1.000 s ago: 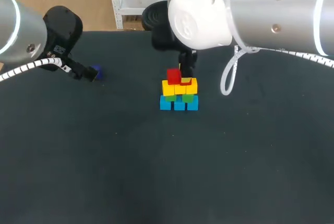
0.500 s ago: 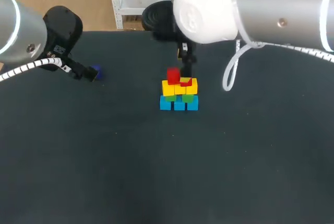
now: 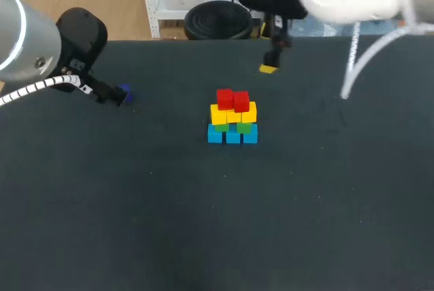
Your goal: Place the blue cubes, place green cubes on the blue cubes, place the yellow cubes on the green cubes, then place the red cubes on the yellow cubes, and place purple cube on the red cubes.
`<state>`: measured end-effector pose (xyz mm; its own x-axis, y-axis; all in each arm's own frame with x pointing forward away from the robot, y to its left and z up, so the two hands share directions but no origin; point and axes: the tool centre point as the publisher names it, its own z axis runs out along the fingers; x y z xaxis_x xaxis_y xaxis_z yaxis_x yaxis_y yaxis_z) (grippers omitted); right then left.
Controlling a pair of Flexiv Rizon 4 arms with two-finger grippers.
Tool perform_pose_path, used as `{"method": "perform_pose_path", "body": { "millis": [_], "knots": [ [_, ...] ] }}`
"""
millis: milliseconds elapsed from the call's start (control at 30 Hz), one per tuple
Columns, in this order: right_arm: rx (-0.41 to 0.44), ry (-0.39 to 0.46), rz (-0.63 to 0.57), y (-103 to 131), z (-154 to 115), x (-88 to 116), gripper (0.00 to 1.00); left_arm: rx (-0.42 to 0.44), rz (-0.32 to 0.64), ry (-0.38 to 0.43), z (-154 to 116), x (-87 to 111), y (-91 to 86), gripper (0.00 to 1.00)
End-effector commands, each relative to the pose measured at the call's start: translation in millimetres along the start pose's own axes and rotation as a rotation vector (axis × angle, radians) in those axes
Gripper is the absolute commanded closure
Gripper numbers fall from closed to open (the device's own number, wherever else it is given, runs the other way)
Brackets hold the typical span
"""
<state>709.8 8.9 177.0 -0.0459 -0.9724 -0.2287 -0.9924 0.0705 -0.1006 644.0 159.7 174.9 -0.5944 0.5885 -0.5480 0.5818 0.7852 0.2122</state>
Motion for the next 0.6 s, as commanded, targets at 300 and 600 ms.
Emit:
{"method": "perform_pose_path", "body": {
  "millis": [300, 600],
  "knots": [
    [0.039, -0.018, -0.12, 27.9, 41.7, -12.0, 0.0, 0.005, 0.001, -0.002, -0.1, 0.3, 1.2, 0.0],
    [0.019, -0.011, -0.196, 28.6, 52.8, -27.5, 0.0, 0.005, 0.001, -0.002, -0.1, 0.3, 1.2, 0.0]
  ]
}}
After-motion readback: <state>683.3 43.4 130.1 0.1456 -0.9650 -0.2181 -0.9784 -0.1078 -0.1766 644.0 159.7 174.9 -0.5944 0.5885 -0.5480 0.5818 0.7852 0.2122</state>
